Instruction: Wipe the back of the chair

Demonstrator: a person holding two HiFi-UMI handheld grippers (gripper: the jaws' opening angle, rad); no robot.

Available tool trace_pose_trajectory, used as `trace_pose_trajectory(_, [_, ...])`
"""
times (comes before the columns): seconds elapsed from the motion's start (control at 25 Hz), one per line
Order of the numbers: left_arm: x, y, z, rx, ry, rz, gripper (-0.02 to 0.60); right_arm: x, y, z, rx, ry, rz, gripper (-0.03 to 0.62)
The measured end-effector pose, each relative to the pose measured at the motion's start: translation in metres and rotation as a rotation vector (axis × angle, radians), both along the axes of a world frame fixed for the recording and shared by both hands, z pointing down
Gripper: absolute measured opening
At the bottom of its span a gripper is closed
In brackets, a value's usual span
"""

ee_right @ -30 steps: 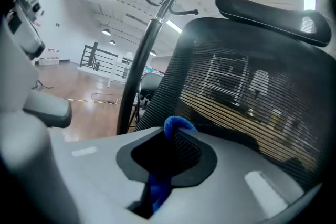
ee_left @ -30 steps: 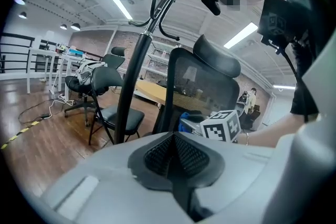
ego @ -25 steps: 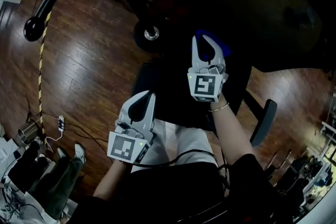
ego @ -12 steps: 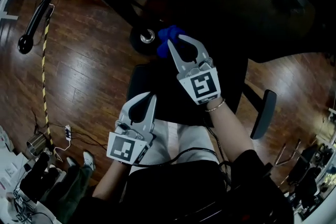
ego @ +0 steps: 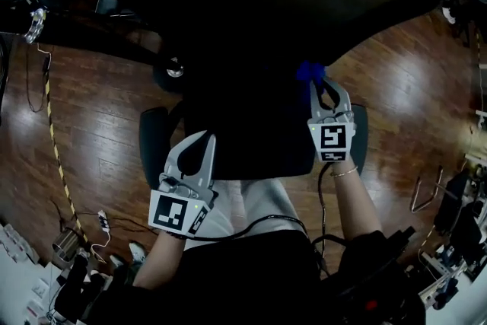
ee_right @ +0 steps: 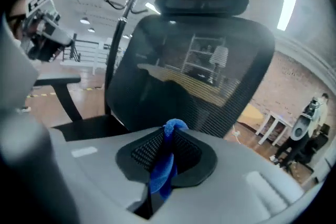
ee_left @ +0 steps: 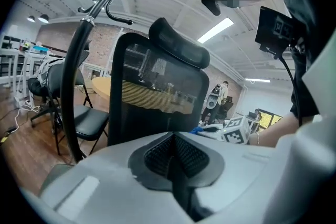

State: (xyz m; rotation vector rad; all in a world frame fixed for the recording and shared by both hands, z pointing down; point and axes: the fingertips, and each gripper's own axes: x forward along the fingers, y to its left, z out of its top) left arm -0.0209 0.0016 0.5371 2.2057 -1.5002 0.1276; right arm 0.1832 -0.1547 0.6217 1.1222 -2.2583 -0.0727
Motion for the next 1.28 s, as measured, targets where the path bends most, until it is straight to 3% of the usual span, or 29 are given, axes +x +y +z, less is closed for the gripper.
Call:
trace_pose_trajectory(0.08, [0.016,0.000,0.000,-0.006,-0.002,0.022,0.008,0.042,-0.015,0.015,-0.034,0.069,0.130,0.035])
trace_pose_trajectory(0.16, [0.030,-0.001,0.001,-0.008,-0.004,0.031,0.008,0.057,-0.029,0.025,-0.060,0.116,0.200,0.035])
trace_pose_trajectory(0.4, [0.043,-0.006,0.005,-0.008,0.025,0.019,0.008,0.028,-0.056,0.055,-0.075,0.276,0.191,0.035])
trace_pose_trajectory(0.72, [0.002,0.007,0.013,-0.025,0.048,-0.059,0.008,0.012,-0.069,0.052,-0.070,0.301,0.275,0.035])
trace_pose_trajectory(0.84, [-0.018,0.015,0.019,-0.033,0.070,-0.071,0.008,-0.027,-0.062,0.050,-0.041,0.286,0.193,0.035])
trace_pose_trajectory(1.08, [-0.065,0.024,0.020,-0.015,0.085,-0.093,0.008,-0.168,-0.025,0.053,0.039,0.298,-0.136,0.035])
trace_pose_trajectory(1.28, [-0.093,0.023,0.011,0.006,0.136,-0.117,0.008,-0.243,-0.003,0.053,0.063,0.278,-0.256,0.035])
